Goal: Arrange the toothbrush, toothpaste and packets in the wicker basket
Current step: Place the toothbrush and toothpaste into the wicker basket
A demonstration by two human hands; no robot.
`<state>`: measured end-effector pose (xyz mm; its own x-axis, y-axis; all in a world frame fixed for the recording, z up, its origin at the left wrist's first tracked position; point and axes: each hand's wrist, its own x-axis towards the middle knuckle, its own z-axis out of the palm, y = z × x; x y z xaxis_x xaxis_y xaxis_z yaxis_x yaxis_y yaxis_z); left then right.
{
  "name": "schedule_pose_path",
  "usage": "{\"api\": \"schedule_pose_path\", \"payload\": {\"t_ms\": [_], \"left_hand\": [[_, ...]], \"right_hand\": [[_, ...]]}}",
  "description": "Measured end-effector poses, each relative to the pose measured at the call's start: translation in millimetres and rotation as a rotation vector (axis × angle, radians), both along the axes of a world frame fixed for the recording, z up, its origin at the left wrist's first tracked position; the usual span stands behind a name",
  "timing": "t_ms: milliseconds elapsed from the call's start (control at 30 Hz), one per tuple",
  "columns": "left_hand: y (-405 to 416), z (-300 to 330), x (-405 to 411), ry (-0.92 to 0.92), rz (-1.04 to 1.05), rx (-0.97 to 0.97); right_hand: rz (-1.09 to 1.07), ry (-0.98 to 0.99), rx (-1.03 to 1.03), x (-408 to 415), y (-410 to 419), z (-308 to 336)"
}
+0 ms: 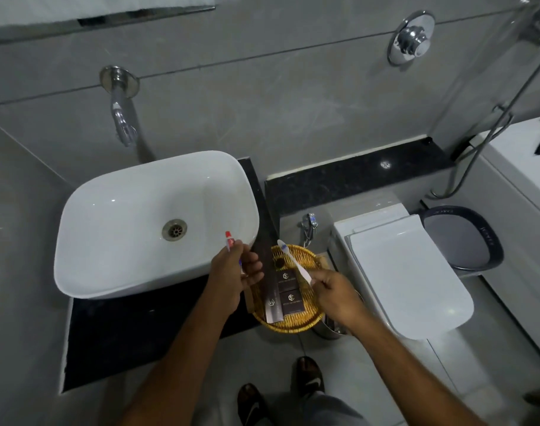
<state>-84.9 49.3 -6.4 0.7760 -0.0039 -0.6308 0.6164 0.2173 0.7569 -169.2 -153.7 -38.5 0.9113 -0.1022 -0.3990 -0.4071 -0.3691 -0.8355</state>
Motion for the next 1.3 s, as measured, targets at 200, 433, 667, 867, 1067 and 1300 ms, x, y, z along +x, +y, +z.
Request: {"api": "schedule_pose_path", "payload": {"t_ms": [200,433,667,867,1067,1300], "left_hand": [[-13,-24,-23,0.024,-0.095,0.07],[-16,-37,-31,0.035,-0.104,0.106],[-10,-49,-34,0.022,-0.143,0.104],[-8,-54,-31,0.027,-0.15,0.089],[-6,-56,-31,0.018,-0.15,0.075],[-4,-59,-32,0.019,-0.157,0.066]], "right_hand": [[-0.226,0.089,-0.188,37,16,-25],[-0.131,0.125,-0.438,48,33,-49],[-0.106,0.13,-0.585,39,41,-61],[-0.075,0.175,-0.651,45,45,-67],[-0.05,0.184,-0.696,53,47,-70],[-0.068,0.165,-0.69,50,46,-74]]}}
